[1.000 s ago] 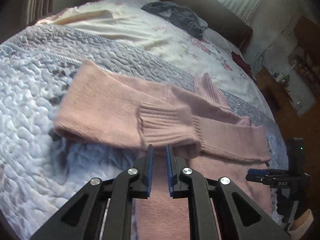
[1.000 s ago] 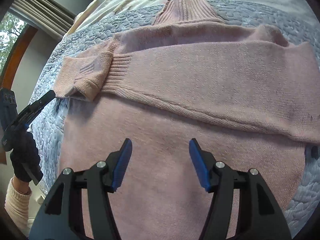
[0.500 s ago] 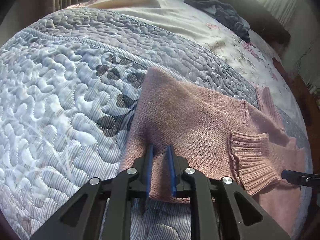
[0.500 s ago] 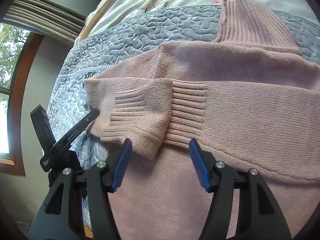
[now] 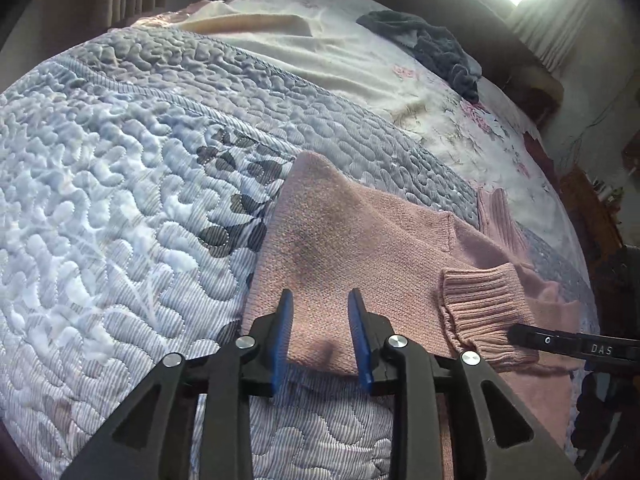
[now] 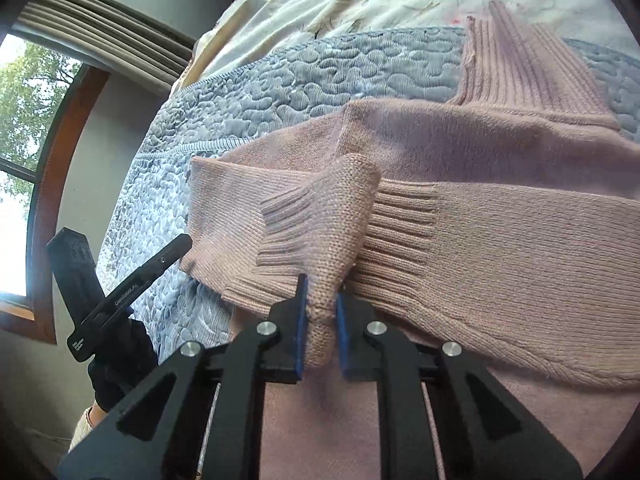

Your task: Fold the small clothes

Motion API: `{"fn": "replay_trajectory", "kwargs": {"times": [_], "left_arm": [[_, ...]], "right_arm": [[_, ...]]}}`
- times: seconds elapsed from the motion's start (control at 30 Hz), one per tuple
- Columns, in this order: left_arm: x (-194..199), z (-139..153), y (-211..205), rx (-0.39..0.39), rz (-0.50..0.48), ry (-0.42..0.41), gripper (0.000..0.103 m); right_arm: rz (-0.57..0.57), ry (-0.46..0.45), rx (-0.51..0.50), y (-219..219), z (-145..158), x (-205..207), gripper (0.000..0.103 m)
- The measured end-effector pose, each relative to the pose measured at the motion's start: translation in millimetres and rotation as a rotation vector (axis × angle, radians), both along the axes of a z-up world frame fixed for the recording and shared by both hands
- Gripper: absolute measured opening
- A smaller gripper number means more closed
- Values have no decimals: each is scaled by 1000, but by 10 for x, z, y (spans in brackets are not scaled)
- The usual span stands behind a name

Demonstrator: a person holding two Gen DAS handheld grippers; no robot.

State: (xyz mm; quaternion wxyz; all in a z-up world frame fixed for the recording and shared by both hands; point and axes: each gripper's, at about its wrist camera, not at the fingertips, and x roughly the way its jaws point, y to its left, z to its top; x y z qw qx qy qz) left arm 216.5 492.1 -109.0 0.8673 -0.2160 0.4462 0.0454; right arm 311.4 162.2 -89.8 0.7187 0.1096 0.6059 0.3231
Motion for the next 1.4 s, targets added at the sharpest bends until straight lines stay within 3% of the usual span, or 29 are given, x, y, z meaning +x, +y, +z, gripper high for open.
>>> {"fn": "replay_trajectory", "kwargs": {"times": [0.17,0.33,0.5,0.63,0.8,0.93,1.03,1.17,1.27,1.4], "left_arm": [[74,75,-212,8,-31,-13,28],[222,59,-572,43,-97,-8,29],[361,21,-988,94,-180,-5,29],[487,-136,-1201,131,-208,47,29],[546,-320,-1261,181,-200,85,29],[536,-307,-1269,192,-208,95,29],[536,-193,-1249,168,-192,94,29],[521,43,-1341,131,-207,23,30],[583,31,-1568,146,-262,32,32],[659,-128,-1756,157,-297,69,32]], "right_arm": [[-25,-69,-18,-510,259,-13,11],[-85,-86,-39,-1087,333,41,11],[-152,-67,-83,-1539,178,108,11],[-180,-29,-123,-1703,-79,158,11],[-167,-3,-198,-1679,-415,166,12],[-158,-9,-222,-1654,-392,190,15],[-157,-91,-285,-1618,-157,141,23],[-54,-196,-254,-1393,163,-12,39],[47,-194,-263,-1051,136,-78,44],[111,-200,-348,-735,-68,-85,55]]}}
